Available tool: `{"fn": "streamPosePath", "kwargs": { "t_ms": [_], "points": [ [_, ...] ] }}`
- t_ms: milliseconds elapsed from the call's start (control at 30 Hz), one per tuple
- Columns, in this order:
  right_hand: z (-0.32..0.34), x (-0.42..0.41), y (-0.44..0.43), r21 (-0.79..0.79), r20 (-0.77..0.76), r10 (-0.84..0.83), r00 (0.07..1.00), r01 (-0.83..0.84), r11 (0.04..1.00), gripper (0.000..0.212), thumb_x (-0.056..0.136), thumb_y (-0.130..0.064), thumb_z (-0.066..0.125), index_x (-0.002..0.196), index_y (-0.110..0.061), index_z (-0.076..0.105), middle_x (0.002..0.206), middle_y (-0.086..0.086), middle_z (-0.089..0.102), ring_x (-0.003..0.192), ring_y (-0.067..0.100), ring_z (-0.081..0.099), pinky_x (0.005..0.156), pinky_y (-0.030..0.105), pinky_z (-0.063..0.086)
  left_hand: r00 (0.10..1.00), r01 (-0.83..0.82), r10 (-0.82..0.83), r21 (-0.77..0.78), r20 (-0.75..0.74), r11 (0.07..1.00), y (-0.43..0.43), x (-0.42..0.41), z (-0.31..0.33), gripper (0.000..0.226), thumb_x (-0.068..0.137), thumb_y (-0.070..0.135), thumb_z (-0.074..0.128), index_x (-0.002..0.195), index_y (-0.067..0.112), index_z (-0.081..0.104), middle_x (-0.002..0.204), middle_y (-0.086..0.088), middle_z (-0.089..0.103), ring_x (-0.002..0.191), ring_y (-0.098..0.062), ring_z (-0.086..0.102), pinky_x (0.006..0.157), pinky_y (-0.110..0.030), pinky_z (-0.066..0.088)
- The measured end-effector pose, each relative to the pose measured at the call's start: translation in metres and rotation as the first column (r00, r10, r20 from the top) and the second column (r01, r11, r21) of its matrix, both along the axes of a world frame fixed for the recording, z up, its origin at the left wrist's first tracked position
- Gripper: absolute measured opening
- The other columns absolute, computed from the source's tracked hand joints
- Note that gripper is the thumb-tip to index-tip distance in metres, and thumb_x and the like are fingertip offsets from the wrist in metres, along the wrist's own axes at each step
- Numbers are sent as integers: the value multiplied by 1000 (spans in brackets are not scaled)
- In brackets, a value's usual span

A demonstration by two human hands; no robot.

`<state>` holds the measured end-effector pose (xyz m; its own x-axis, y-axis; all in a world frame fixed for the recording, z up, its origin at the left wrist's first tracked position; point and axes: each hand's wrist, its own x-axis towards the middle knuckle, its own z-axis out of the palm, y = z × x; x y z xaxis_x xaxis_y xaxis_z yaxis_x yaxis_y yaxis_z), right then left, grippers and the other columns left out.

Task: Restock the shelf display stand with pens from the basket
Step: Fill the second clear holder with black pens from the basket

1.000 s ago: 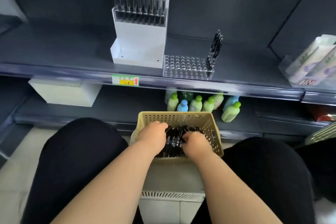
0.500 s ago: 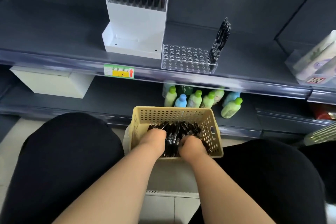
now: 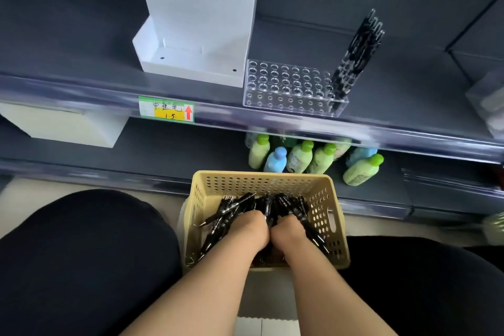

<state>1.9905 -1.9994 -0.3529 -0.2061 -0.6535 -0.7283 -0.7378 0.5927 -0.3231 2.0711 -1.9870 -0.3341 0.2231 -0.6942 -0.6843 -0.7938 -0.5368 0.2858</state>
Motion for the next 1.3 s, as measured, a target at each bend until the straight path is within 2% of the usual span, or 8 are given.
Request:
{"fn": "streamPosePath", "kwargs": {
  "t_ms": [167,433,633,767,900,1000,1133,1300],
  "points": [
    [8,-5,4,85,355,-326,876,317,944,19,91,-8,54,72,-8,50,67,8,48,53,18,44,43,20,40,970,-145,150,40,-193,989,-2,3,0,37,92,35,54,112,6,63,116,-15,64,105,-31,61,88,-35,51],
    [39,-8,21,164,626,-412,662,404,900,26,87,5,57,110,-5,54,93,13,66,79,23,64,64,34,55,892,-198,111,-158,-438,967,22,23,30,19,93,26,55,91,15,71,82,-1,60,77,-18,53,65,-24,38],
    [70,-10,37,126,716,-304,628,311,942,20,88,10,51,102,0,61,78,11,68,65,18,66,68,33,56,811,-303,123,-231,-572,924,43,37,56,12,92,13,57,85,20,64,90,-3,58,86,-15,52,75,-22,38],
    [87,-6,49,50,768,-245,592,325,944,19,86,12,53,100,2,62,77,13,68,70,22,67,72,35,57,742,-393,144,-252,-655,884,56,39,74,25,93,13,55,116,16,63,107,0,65,100,-14,58,86,-21,43],
    [109,-3,59,-42,838,-177,516,384,923,13,85,12,54,87,0,58,80,15,68,72,23,69,64,31,57,635,-507,190,-218,-749,834,66,38,82,23,93,11,53,108,24,64,105,3,67,102,-15,62,96,-37,48],
    [124,-4,60,-103,880,-119,460,429,897,9,88,7,53,88,-1,58,87,18,66,80,26,67,79,38,57,502,-611,218,-166,-837,774,69,37,90,22,93,9,52,107,24,60,105,0,69,102,-17,63,96,-43,48],
    [149,-12,46,-358,808,62,586,406,841,14,91,-16,58,80,-10,66,86,12,71,81,23,66,81,37,53,397,-660,102,-207,-912,722,61,37,119,31,92,3,54,115,23,54,102,0,70,98,-14,66,90,-35,52],
    [194,-24,22,-676,603,195,774,364,641,5,87,-19,63,90,-15,63,74,-2,60,65,9,53,63,20,45,555,-579,-18,-402,-832,710,37,43,160,37,92,2,50,107,36,51,100,7,67,93,-8,67,92,-35,51]
  ]
}}
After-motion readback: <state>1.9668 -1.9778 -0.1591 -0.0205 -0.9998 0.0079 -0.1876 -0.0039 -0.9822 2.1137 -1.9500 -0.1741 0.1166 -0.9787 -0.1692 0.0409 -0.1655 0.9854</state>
